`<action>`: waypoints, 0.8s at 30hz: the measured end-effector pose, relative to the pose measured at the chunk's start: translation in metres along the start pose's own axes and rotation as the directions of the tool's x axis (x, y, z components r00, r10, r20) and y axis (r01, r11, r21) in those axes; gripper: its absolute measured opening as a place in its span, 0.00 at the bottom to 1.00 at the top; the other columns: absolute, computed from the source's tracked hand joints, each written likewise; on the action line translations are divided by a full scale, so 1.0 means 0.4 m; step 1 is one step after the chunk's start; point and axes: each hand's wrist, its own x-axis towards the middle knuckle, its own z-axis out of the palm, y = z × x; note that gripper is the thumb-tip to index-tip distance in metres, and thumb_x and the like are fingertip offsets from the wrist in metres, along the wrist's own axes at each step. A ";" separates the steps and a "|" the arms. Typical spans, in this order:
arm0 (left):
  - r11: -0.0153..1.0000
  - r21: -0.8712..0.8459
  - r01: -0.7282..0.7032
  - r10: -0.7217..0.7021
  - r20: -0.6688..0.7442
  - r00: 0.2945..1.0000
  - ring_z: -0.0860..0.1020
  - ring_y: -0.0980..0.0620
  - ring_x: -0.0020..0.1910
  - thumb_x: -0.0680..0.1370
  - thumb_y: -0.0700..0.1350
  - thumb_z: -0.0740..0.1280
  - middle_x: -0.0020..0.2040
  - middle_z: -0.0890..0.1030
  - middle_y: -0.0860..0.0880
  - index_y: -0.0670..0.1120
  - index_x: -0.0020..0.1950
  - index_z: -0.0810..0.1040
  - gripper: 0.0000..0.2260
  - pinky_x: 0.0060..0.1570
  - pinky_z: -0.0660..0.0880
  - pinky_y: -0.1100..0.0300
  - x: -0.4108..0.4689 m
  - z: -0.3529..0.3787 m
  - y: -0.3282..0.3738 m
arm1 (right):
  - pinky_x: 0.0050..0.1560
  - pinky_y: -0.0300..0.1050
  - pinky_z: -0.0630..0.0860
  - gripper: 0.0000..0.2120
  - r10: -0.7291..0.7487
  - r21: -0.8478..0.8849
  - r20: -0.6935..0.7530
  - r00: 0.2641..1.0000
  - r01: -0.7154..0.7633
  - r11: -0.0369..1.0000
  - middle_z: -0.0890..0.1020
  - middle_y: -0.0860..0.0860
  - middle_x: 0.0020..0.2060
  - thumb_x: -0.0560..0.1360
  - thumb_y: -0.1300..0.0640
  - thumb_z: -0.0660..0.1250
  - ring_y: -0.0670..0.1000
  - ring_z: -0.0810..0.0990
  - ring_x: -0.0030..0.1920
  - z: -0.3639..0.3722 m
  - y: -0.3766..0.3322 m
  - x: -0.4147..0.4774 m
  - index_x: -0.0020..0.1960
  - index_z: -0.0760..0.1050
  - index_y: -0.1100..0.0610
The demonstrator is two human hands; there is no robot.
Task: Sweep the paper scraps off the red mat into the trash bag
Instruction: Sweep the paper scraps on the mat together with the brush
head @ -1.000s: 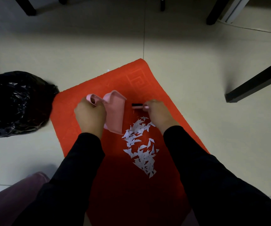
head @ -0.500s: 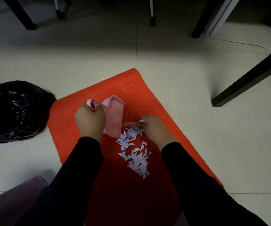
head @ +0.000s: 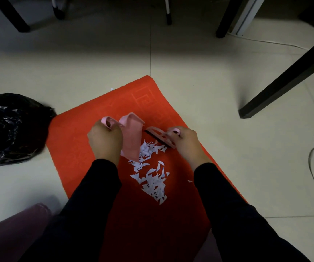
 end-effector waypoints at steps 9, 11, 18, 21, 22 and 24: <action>1.000 0.029 -0.010 0.010 0.007 1.000 0.64 0.54 0.24 0.79 0.40 0.57 0.27 0.67 0.50 0.39 0.38 0.70 0.11 0.24 0.56 0.62 -0.007 0.047 -0.009 | 0.39 0.42 0.73 0.11 0.098 -0.012 -0.209 0.973 -0.103 0.995 0.80 0.56 0.42 0.80 0.59 0.58 0.58 0.79 0.40 -0.050 0.038 0.039 0.50 0.77 0.62; 1.000 0.019 -0.010 0.010 0.011 1.000 0.64 0.54 0.24 0.79 0.40 0.57 0.27 0.67 0.49 0.39 0.38 0.70 0.11 0.24 0.57 0.62 -0.009 0.057 -0.010 | 0.37 0.41 0.69 0.14 0.076 -0.112 -0.243 0.967 -0.105 0.988 0.79 0.57 0.39 0.80 0.56 0.56 0.54 0.76 0.37 -0.050 0.052 0.053 0.48 0.76 0.64; 1.000 0.028 0.011 -0.012 0.037 0.999 0.64 0.54 0.25 0.78 0.40 0.58 0.28 0.67 0.50 0.40 0.37 0.69 0.10 0.24 0.57 0.64 -0.013 0.068 -0.010 | 0.35 0.42 0.67 0.16 0.131 -0.225 -0.191 0.973 -0.173 0.959 0.74 0.54 0.34 0.80 0.51 0.57 0.53 0.73 0.34 0.006 0.074 0.083 0.38 0.68 0.59; 0.999 0.031 0.011 -0.012 0.036 0.999 0.63 0.54 0.25 0.78 0.39 0.58 0.28 0.66 0.50 0.42 0.33 0.66 0.13 0.21 0.59 0.69 -0.014 0.066 -0.013 | 0.28 0.37 0.62 0.18 0.123 -0.230 -0.095 0.988 -0.142 0.963 0.69 0.50 0.29 0.80 0.52 0.58 0.49 0.69 0.30 0.022 0.063 0.077 0.33 0.65 0.58; 0.999 0.032 0.012 -0.014 0.037 0.999 0.63 0.54 0.25 0.78 0.39 0.58 0.28 0.66 0.50 0.41 0.34 0.66 0.12 0.20 0.59 0.69 -0.013 0.065 -0.015 | 0.26 0.35 0.60 0.18 0.109 -0.245 -0.067 0.992 -0.122 0.962 0.68 0.50 0.28 0.80 0.52 0.59 0.49 0.68 0.29 0.026 0.059 0.070 0.34 0.66 0.58; 0.999 0.026 0.020 -0.021 0.037 0.999 0.64 0.55 0.25 0.78 0.39 0.58 0.28 0.67 0.50 0.40 0.37 0.69 0.10 0.23 0.58 0.66 -0.016 0.062 -0.016 | 0.23 0.33 0.62 0.17 0.063 -0.296 -0.008 0.998 -0.063 0.953 0.67 0.49 0.27 0.80 0.53 0.59 0.46 0.65 0.26 0.031 0.050 0.047 0.35 0.68 0.59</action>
